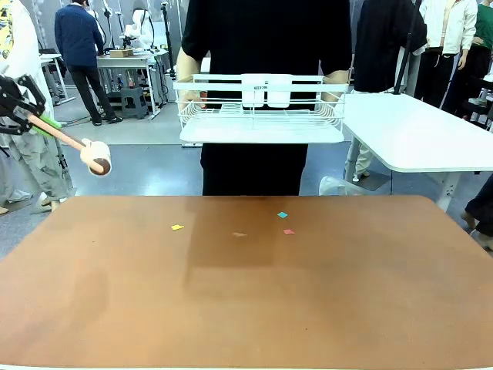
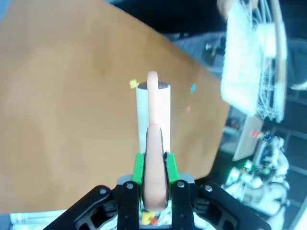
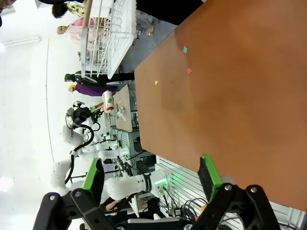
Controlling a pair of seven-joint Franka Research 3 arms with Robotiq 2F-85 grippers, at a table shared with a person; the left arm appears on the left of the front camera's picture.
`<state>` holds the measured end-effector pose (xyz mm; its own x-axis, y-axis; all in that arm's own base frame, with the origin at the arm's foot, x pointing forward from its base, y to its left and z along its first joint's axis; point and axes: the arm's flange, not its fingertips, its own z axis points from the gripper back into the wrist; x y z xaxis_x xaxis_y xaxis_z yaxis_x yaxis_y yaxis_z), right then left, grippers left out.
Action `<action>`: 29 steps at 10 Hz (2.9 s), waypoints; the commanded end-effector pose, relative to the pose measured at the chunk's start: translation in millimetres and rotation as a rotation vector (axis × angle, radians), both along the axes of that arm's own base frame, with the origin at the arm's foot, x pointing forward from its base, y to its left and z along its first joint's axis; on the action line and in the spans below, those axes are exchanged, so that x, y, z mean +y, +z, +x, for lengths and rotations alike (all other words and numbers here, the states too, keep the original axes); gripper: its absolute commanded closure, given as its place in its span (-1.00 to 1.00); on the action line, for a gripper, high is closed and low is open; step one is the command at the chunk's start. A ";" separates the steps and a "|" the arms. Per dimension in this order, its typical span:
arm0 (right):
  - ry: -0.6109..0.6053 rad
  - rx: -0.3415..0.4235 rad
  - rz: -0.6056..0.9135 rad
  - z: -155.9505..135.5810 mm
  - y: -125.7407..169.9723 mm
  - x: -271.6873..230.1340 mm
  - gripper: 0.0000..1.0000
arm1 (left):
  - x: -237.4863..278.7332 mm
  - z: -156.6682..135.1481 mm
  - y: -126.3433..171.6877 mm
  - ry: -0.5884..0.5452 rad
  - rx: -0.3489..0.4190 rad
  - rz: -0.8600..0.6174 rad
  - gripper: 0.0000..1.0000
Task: Clean the table.
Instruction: Clean the table with the Lint Roller when the human lifts the Dish drying rack.
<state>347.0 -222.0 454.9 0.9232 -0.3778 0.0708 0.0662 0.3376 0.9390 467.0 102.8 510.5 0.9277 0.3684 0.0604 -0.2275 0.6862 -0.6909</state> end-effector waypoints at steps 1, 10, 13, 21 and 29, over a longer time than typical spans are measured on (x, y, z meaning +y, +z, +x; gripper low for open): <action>-0.001 -0.006 0.005 -1.3 2.8 -0.1 -1.00 | 11.0 27.8 -12.0 -0.144 -0.019 0.055 0.57; -0.001 -0.006 0.005 -1.3 2.8 -0.1 -1.00 | 6.8 51.5 -61.7 -0.293 0.024 0.046 0.57; -0.001 -0.006 0.005 -1.3 2.8 -0.1 -1.00 | -5.1 85.3 -105.8 -0.380 -0.031 -0.023 0.57; -0.001 -0.006 0.005 -1.3 2.8 -0.1 -1.00 | -17.4 141.7 -173.6 -0.307 -0.070 -0.007 0.57; -0.001 -0.006 0.005 -1.3 2.8 -0.1 -1.00 | -19.6 141.3 -180.0 -0.313 -0.038 0.011 0.57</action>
